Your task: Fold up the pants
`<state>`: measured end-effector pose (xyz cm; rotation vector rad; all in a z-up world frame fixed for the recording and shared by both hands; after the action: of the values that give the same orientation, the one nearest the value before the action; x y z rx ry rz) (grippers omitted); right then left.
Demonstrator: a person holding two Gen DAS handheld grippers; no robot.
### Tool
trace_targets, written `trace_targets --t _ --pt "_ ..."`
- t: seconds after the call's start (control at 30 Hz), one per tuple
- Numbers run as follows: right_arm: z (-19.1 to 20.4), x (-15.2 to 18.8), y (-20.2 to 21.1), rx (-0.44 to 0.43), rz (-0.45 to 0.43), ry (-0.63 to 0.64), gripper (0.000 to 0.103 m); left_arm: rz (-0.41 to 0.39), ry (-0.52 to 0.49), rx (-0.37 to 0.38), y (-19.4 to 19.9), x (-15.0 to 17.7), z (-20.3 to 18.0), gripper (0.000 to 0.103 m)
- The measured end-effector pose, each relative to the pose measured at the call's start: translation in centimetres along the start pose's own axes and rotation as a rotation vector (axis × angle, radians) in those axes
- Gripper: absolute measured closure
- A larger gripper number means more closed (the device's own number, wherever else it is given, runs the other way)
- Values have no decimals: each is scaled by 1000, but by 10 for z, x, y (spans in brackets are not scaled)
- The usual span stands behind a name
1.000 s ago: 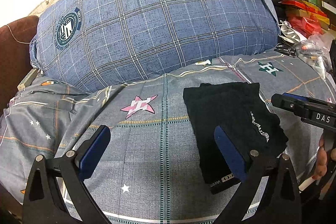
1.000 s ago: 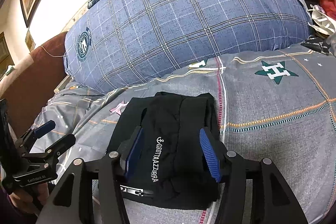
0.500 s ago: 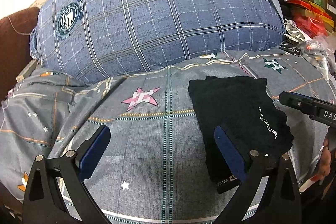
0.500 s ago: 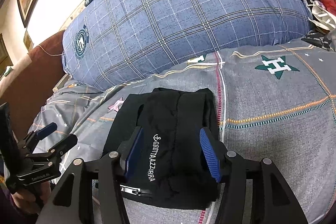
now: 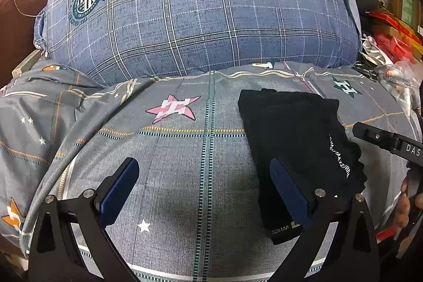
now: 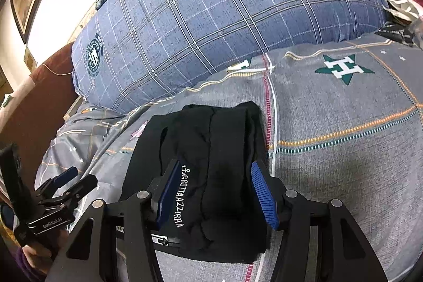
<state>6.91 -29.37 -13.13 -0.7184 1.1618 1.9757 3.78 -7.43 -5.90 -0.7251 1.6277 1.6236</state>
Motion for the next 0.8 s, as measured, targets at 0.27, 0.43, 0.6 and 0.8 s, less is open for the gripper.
trace_targets --t 0.27,0.43,0.6,0.8 --pt "9 5 -5 -4 16 23 46 11 -5 -14 -4 3 3 2" --pt "8 5 -6 -1 15 20 46 14 -5 -13 -7 4 4 2" --pt "8 5 -7 1 15 19 46 20 -7 -7 -9 6 3 2" --pt "8 4 -8 6 17 25 46 23 -8 -5 -11 7 2 2"
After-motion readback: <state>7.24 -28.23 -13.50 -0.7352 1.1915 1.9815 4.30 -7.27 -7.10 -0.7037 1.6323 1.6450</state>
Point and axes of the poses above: each gripper's, at about its wrist camera, not at the fingertips, and y roughly against the way its jaws point, z to its left, x to its underside, the point moved 8 cm from there along -y, roughly the way its jaws point, and after that the axes turned 7 degrees about -z, right-handed, at the moved point
